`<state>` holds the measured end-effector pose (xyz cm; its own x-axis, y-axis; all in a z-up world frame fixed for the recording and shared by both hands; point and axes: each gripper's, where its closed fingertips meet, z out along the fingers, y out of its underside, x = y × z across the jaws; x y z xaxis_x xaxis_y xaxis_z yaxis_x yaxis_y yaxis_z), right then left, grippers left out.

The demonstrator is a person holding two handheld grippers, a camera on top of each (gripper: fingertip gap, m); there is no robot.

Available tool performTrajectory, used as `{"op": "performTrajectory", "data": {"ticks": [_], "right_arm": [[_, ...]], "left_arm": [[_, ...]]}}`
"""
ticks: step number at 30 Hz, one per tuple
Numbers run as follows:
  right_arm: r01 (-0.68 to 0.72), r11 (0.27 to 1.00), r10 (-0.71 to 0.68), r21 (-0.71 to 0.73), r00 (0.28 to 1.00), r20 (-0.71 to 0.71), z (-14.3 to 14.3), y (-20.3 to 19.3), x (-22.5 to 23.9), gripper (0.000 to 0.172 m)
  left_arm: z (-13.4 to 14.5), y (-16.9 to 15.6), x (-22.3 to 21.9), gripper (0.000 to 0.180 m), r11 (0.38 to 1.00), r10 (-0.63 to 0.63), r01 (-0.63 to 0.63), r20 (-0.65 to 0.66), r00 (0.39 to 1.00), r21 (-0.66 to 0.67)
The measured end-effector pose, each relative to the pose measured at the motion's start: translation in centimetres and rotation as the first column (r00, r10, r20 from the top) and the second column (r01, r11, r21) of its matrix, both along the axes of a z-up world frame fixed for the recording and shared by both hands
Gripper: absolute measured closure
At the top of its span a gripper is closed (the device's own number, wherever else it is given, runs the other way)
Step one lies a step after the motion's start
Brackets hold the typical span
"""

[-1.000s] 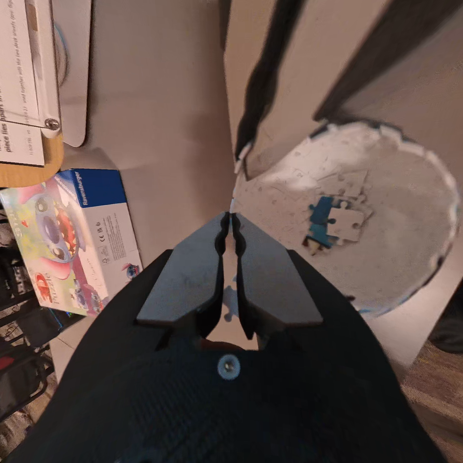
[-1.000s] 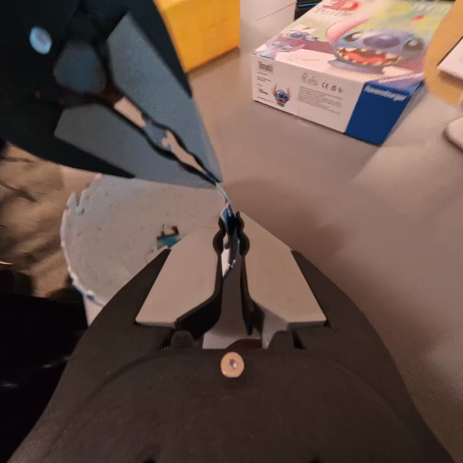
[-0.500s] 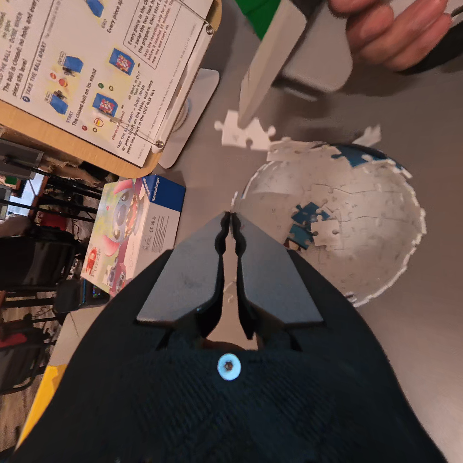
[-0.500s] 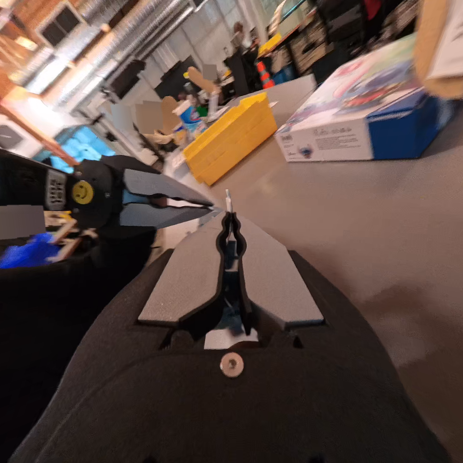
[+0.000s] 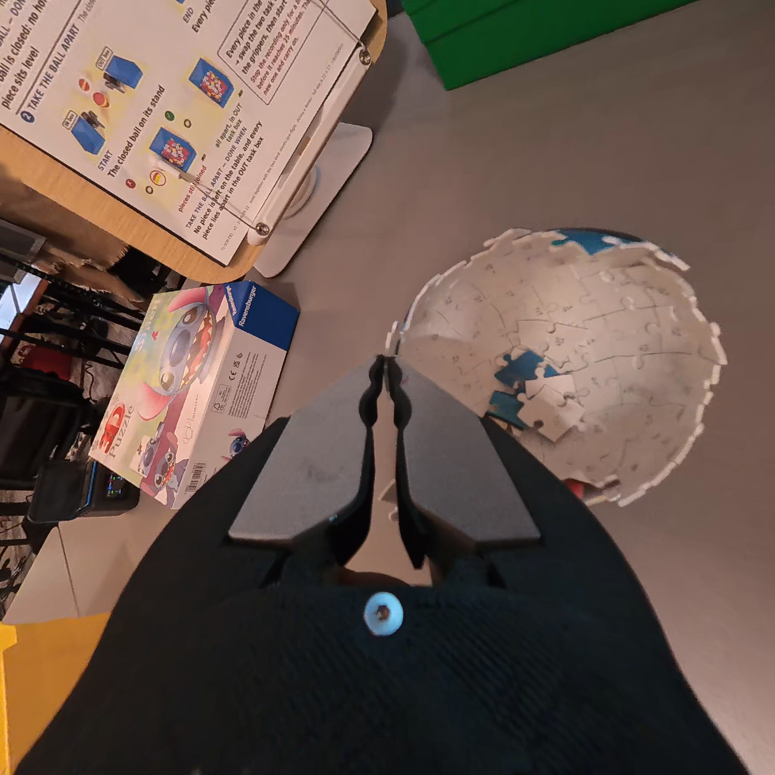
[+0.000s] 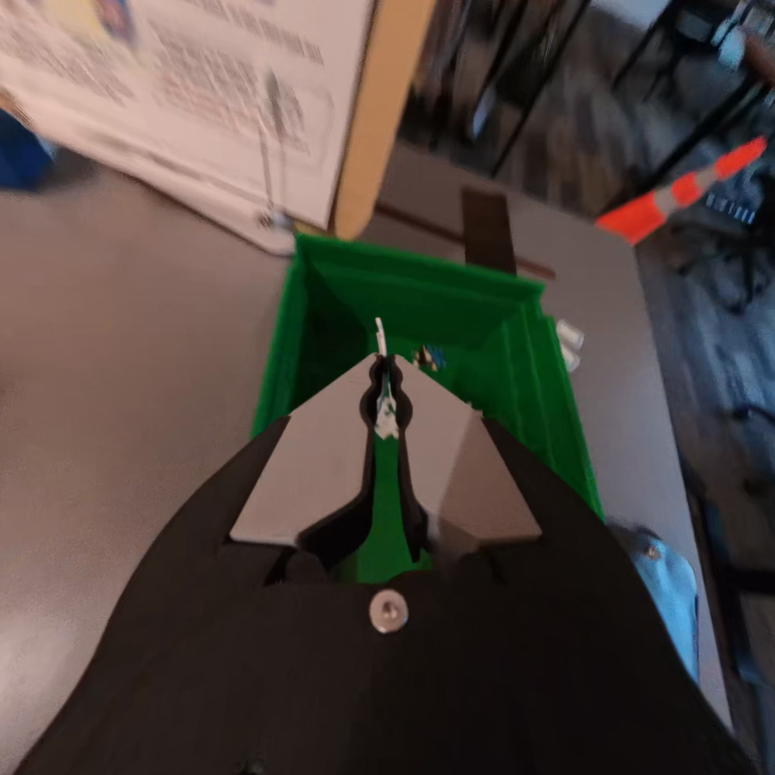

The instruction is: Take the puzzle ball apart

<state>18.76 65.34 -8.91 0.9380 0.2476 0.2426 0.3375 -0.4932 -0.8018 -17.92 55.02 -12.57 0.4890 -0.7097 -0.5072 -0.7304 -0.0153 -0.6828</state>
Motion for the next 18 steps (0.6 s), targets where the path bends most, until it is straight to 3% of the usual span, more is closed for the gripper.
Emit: {"op": "performTrajectory", "data": {"ticks": [3, 5, 7, 10, 12, 15, 17, 18], "right_arm": [[0.022, 0.992, -0.018, -0.127, 0.999, 0.027, -3.6, 0.5, 1.5, 0.161], [0.07, 0.987, -0.061, -0.145, 0.996, 0.069, -4.0, 0.5, 2.6, 0.141], [0.068, 0.993, -0.063, -0.096, 0.997, 0.046, -2.5, 0.3, 2.2, 0.139], [-0.13, 0.991, 0.126, -0.024, 0.986, -0.105, 0.4, -1.1, -3.6, 0.14], [-0.198, 0.98, 0.197, -0.008, 0.978, -0.067, 1.3, -2.3, -6.3, 0.142], [-0.128, 0.991, 0.123, 0.051, 0.989, 0.082, 2.6, -2.6, -4.5, 0.164], [-0.065, 0.995, 0.057, 0.07, 0.993, 0.102, 2.8, -2.4, -0.7, 0.159], [-0.03, 0.999, 0.027, 0.042, 0.996, 0.085, 2.1, -2.2, 1.5, 0.147]], "left_arm": [[0.0, -0.1, -0.4, 0.18, 1.0, 0.004, -0.004, -0.001, 1.0, 0.004], [0.3, -0.2, -0.8, 0.18, 1.0, 0.011, -0.011, 0.008, 1.0, 0.013], [0.4, -0.3, -1.3, 0.18, 1.0, 0.015, -0.015, 0.014, 1.0, 0.009], [0.3, -0.4, -2.0, 0.18, 1.0, 0.021, -0.021, 0.018, 1.0, 0.013], [0.1, -0.3, -2.7, 0.18, 0.999, 0.033, -0.033, 0.019, 0.999, 0.014], [-0.8, -0.4, -3.2, 0.18, 0.999, 0.038, -0.038, 0.016, 0.999, -0.019], [-1.2, -0.7, -3.2, 0.18, 0.998, 0.037, -0.036, 0.023, 0.999, -0.042], [-1.2, -0.8, -3.3, 0.18, 0.998, 0.041, -0.04, 0.028, 0.999, -0.038]]}}
